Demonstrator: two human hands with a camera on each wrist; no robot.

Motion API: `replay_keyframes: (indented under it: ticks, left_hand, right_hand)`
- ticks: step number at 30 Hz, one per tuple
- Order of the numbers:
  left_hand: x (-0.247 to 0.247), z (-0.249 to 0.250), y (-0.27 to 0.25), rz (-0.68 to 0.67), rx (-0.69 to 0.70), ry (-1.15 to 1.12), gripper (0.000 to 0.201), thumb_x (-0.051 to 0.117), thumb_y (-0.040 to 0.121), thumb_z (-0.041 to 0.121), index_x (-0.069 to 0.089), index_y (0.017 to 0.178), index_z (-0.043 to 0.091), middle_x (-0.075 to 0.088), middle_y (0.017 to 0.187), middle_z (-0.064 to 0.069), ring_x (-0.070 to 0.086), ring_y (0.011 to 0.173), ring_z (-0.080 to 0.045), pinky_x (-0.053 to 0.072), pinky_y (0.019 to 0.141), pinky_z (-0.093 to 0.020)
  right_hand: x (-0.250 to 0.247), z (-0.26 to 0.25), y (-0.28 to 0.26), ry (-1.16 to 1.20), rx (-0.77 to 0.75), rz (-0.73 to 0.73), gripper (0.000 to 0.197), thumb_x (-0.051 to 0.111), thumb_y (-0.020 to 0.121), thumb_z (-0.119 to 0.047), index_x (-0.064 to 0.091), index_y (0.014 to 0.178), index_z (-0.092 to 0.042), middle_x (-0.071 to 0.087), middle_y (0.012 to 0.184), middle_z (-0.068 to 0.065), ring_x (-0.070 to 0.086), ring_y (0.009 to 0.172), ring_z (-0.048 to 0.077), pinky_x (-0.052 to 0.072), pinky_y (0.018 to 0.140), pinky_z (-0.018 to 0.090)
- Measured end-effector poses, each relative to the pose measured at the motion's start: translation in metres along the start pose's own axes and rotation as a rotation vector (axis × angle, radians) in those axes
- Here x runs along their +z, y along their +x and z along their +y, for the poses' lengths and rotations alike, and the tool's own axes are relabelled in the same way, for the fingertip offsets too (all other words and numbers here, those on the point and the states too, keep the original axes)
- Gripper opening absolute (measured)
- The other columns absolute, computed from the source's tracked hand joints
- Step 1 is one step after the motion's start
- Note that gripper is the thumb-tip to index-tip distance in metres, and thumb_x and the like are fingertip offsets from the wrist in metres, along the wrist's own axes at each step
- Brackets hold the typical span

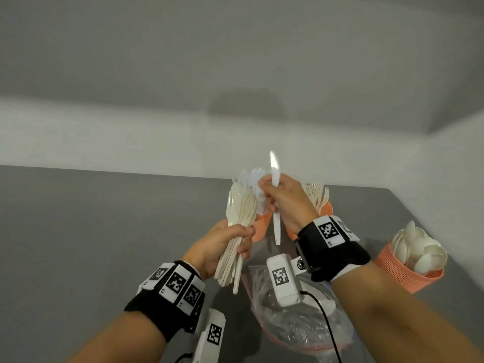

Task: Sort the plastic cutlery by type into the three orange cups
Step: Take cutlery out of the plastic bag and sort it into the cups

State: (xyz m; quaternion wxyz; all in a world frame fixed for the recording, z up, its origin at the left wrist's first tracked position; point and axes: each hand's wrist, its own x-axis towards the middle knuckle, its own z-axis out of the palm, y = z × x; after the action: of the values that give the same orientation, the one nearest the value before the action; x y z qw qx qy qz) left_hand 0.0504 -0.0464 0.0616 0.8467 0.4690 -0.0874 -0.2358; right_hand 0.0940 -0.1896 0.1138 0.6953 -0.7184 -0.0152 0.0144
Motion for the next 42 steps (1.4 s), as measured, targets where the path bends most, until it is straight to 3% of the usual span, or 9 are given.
replay_keyframes:
  ticks: [6,8,13,17,23,30,33,37,42]
  left_hand:
    - [0.004,0.006,0.0,-0.078,-0.082,0.083,0.006,0.052,0.075,0.008,0.053,0.081,0.005,0.055,0.051,0.0,0.049,0.038,-0.009,0.047,0.042,-0.022]
    - [0.002,0.007,-0.001,-0.072,-0.083,0.08,0.004,0.05,0.077,0.008,0.054,0.078,0.007,0.056,0.051,0.001,0.049,0.039,-0.008,0.046,0.042,-0.021]
    - [-0.003,0.011,-0.003,-0.05,-0.083,0.01,0.014,0.05,0.077,0.006,0.056,0.089,0.005,0.062,0.063,-0.003,0.048,0.038,-0.007,0.046,0.038,-0.02]
    - [-0.005,0.012,-0.002,-0.004,-0.04,0.011,0.017,0.054,0.078,0.007,0.054,0.095,0.006,0.064,0.065,-0.005,0.051,0.038,-0.01,0.047,0.04,-0.02]
    - [-0.004,0.01,-0.002,0.044,0.002,0.089,0.015,0.048,0.09,0.006,0.061,0.096,0.007,0.073,0.08,-0.007,0.07,0.066,-0.015,0.057,0.057,-0.024]
    - [-0.012,0.013,-0.003,0.075,0.031,0.09,0.008,0.055,0.085,0.009,0.059,0.093,0.009,0.067,0.077,-0.004,0.052,0.047,-0.01,0.047,0.046,-0.022]
    - [-0.017,0.013,-0.004,0.111,0.058,0.065,0.015,0.052,0.086,0.005,0.063,0.085,0.015,0.065,0.075,-0.003,0.047,0.045,-0.01,0.045,0.044,-0.021]
    - [-0.019,0.011,-0.005,0.122,0.072,0.082,0.014,0.056,0.081,0.008,0.066,0.088,0.014,0.066,0.078,-0.006,0.052,0.048,-0.011,0.049,0.049,-0.022]
    - [-0.021,0.011,-0.004,0.134,0.053,0.187,0.015,0.051,0.089,0.004,0.066,0.094,0.005,0.058,0.074,-0.009,0.058,0.053,-0.011,0.053,0.057,-0.022]
  right_hand:
    - [0.005,0.005,0.004,0.129,0.128,-0.113,0.019,0.054,0.092,-0.017,0.063,0.092,0.0,0.06,0.084,0.018,0.059,0.078,0.028,0.052,0.071,0.027]
    - [0.006,0.005,0.007,0.05,0.084,-0.074,0.021,0.054,0.092,-0.019,0.062,0.087,0.0,0.052,0.083,0.018,0.047,0.078,0.029,0.043,0.07,0.032]
    - [-0.004,0.001,0.011,0.141,0.041,0.006,0.012,0.052,0.093,-0.013,0.056,0.095,-0.002,0.042,0.059,0.003,0.04,0.046,0.008,0.039,0.047,0.015]
    - [-0.005,0.009,0.011,0.009,0.004,-0.055,0.006,0.056,0.09,-0.008,0.061,0.089,-0.004,0.048,0.058,0.002,0.043,0.048,0.009,0.039,0.045,0.016]
    - [-0.007,0.002,0.018,-0.105,-0.048,0.077,0.02,0.051,0.093,-0.009,0.055,0.073,-0.014,0.048,0.058,0.001,0.043,0.05,0.009,0.038,0.047,0.018]
    - [-0.027,-0.026,0.037,0.038,-0.201,0.398,0.025,0.038,0.097,-0.01,0.044,0.075,-0.021,0.041,0.065,-0.001,0.039,0.052,0.008,0.036,0.048,0.019]
    - [-0.03,-0.023,0.042,0.006,-0.331,0.545,0.014,0.039,0.096,-0.017,0.045,0.085,-0.023,0.044,0.071,-0.008,0.045,0.062,0.008,0.041,0.062,0.021]
    - [-0.015,0.001,0.034,-0.317,-0.481,0.455,0.007,0.046,0.096,-0.012,0.052,0.094,-0.011,0.05,0.074,-0.009,0.048,0.065,0.0,0.039,0.06,0.004]
    - [-0.001,0.048,0.043,-0.905,-0.233,0.118,0.02,0.05,0.093,-0.022,0.06,0.082,-0.008,0.055,0.091,0.012,0.059,0.08,0.03,0.05,0.079,0.044]
